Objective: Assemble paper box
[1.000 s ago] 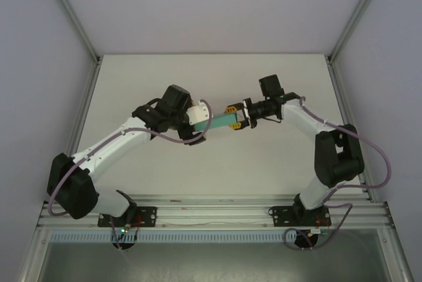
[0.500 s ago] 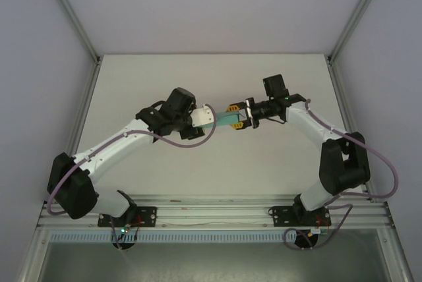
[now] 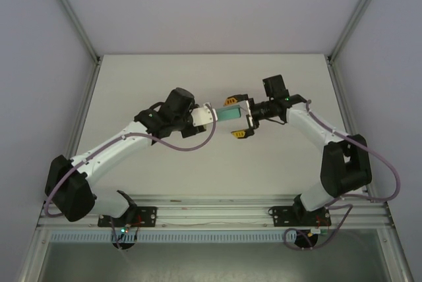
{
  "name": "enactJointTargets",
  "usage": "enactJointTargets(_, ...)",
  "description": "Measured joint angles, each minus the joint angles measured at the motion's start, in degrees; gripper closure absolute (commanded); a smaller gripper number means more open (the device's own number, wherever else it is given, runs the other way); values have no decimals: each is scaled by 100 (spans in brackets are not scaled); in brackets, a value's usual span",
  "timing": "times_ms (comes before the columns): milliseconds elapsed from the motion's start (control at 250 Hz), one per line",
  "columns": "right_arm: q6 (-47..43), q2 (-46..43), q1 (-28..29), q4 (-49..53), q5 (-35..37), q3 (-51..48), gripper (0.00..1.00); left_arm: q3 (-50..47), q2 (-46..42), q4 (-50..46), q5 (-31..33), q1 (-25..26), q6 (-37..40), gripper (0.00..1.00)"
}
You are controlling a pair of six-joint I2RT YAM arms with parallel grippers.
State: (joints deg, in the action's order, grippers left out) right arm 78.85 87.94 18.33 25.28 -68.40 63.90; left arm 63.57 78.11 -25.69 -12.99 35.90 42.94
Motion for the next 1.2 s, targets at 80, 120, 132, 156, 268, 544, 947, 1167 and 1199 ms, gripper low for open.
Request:
enactJointTargets(80, -33, -140, -66, 20, 116, -72, 0, 0, 22, 0, -4, 0, -48, 60)
enactJointTargets(120, -98, -205, -149, 68, 168, -114, 0, 0, 59, -9, -11, 0, -70, 60)
enactJointTargets(132, -140, -236, -203, 101, 216, -131, 0, 2, 79, -24, -20, 0, -87, 60)
enactJointTargets(156, -210, -278, -289, 136, 284, -162, 0, 2, 116, -50, -33, 0, -96, 59)
enactJointTargets(268, -826, -544, -898, 492, 994, -179, 0, 39, 431, -372, -205, -13, -157, 59)
enactJointTargets(544, -4312, -1303, -1399, 1078, 3375, 682, 0, 219, 1292, -1207, -1043, -358, -367, 59)
enactJointTargets(947, -8035, -2109, -1029, 640, 3311, -343, 11, 1054, 2076, -1912, -1834, -667, -107, 59)
enactJointTargets(1167, -9571, -1821, 22, 1054, 3491, -269, 16, 1661, 2636, -2310, -1908, -667, 52, 59)
enactJointTargets(1199, -9711, -1672, 103, 1143, 3547, -212, 17, 1705, 2680, -2332, -1915, -667, 66, 59)
